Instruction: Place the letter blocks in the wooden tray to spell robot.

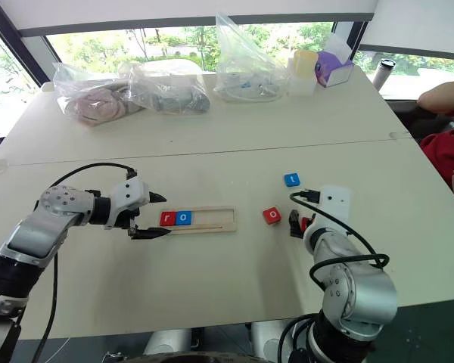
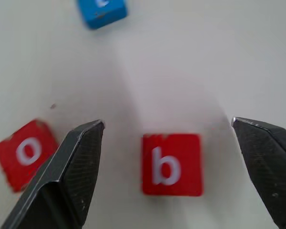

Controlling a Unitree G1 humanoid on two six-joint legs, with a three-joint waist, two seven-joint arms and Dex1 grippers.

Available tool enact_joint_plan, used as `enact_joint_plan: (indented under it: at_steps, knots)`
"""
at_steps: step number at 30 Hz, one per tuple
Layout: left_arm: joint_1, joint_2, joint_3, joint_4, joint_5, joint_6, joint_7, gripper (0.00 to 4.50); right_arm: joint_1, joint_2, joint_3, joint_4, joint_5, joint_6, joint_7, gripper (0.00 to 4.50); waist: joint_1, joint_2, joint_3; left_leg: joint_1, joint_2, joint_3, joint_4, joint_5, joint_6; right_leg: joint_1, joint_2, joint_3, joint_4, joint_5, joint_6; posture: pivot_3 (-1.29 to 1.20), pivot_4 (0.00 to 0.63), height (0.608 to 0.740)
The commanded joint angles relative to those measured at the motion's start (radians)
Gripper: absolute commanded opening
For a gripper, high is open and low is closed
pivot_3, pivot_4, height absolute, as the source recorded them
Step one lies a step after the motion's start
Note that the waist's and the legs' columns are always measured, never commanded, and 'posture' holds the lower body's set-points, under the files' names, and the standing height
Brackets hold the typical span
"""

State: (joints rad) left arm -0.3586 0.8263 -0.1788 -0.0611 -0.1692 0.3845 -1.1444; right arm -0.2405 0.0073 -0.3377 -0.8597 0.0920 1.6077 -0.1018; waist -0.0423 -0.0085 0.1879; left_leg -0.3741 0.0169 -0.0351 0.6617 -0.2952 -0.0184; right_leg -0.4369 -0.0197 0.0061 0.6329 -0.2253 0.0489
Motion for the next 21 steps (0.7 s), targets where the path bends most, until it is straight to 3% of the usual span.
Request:
enact_joint_plan:
  at_steps: [1, 5, 7, 11, 14, 18, 21]
  knots:
    - [0.021, 0.042, 0.054, -0.042, -0.039, 0.024, -0.027, 4.50, -0.095, -0.206, -0.084, -0.011, 0.107, 0.007, 0.169, 4.49, -0.002, 0.000, 0.001, 0.000, 0.000, 0.001, 0.000, 0.000, 0.000, 0.000, 0.000, 0.001, 0.000, 0.000, 0.000, 0.00, 0.150, 0.740]
    - [0.023, 0.070, 0.076, -0.098, -0.111, 0.091, -0.073, 4.50, -0.081, -0.598, -0.131, 0.109, 0.398, -0.016, 0.615, 4.49, 0.000, -0.001, 0.003, 0.000, -0.001, 0.005, 0.000, 0.000, 0.001, -0.002, 0.000, 0.007, -0.001, 0.000, 0.002, 0.00, 0.150, 0.740]
    - [0.016, 0.080, 0.077, -0.121, -0.130, 0.112, -0.089, 4.50, 0.042, -0.776, -0.081, 0.134, 0.425, -0.246, 0.833, 4.49, 0.006, -0.004, 0.002, 0.000, 0.000, 0.004, -0.001, -0.002, 0.003, -0.001, 0.002, 0.007, -0.002, 0.000, 0.002, 0.00, 0.150, 0.740]
    - [0.011, 0.124, 0.101, -0.197, -0.191, 0.175, -0.130, 4.50, 0.253, -0.976, -0.017, 0.317, 0.344, -0.747, 1.163, 4.49, 0.009, -0.005, 0.004, 0.000, 0.000, 0.005, -0.001, -0.006, 0.010, 0.000, 0.004, 0.007, -0.003, -0.001, 0.007, 0.00, 0.150, 0.740]
    - [0.023, 0.164, 0.125, -0.253, -0.234, 0.216, -0.145, 4.50, 0.267, -1.027, 0.050, 0.506, 0.281, -1.014, 1.270, 4.49, -0.004, -0.009, 0.006, 0.001, 0.000, 0.009, 0.000, -0.006, 0.010, -0.001, 0.003, 0.010, -0.003, -0.001, 0.008, 0.00, 0.150, 0.740]
    - [0.047, 0.197, 0.146, -0.284, -0.250, 0.238, -0.130, 4.50, 0.177, -1.035, 0.153, 0.742, 0.185, -1.301, 1.341, 4.49, -0.003, -0.010, 0.008, 0.003, 0.000, 0.013, 0.002, -0.006, 0.010, -0.001, 0.004, 0.015, -0.002, -0.002, 0.006, 0.00, 0.150, 0.740]
    - [0.063, 0.203, 0.157, -0.291, -0.253, 0.243, -0.113, 4.50, 0.130, -1.026, 0.209, 0.826, 0.144, -1.398, 1.357, 4.49, 0.000, -0.010, 0.008, 0.003, 0.000, 0.013, 0.003, -0.005, 0.010, -0.001, 0.004, 0.015, -0.001, -0.001, 0.005, 0.00, 0.150, 0.740]
